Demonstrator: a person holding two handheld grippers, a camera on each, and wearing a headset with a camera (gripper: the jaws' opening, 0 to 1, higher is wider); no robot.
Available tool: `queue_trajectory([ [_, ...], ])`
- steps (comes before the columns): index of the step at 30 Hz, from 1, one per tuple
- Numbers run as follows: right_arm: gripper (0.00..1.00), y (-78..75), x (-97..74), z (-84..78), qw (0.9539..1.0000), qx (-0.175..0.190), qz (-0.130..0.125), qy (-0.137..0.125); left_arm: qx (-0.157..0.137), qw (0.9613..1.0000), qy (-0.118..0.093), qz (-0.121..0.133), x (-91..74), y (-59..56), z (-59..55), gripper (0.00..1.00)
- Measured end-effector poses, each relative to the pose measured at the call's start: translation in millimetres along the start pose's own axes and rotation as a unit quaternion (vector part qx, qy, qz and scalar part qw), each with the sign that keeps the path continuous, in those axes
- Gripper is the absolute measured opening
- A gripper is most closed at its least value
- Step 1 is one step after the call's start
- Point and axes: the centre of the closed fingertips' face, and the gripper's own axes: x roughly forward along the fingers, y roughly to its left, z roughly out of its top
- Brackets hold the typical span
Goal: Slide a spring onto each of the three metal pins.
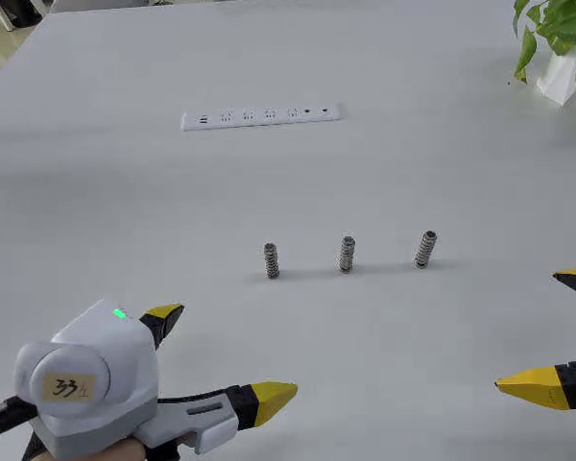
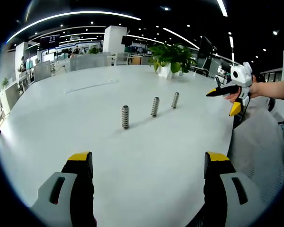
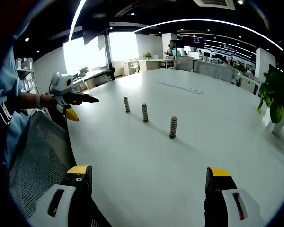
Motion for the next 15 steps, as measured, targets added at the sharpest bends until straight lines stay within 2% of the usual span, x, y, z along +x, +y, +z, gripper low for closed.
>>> queue_trajectory([
  [6,0.99,5.1,3.2,-2.6,0.9999,-0.002,0.01,0.008,-0.006,1.0,-0.002,0.004,1.1,0.3,-1.0,0.97],
  [15,0.99,0.0,2.0,2.6,0.9999,-0.005,0.01,0.009,-0.006,1.0,-0.002,0.001,2.3,-3.1,-2.4,0.96],
])
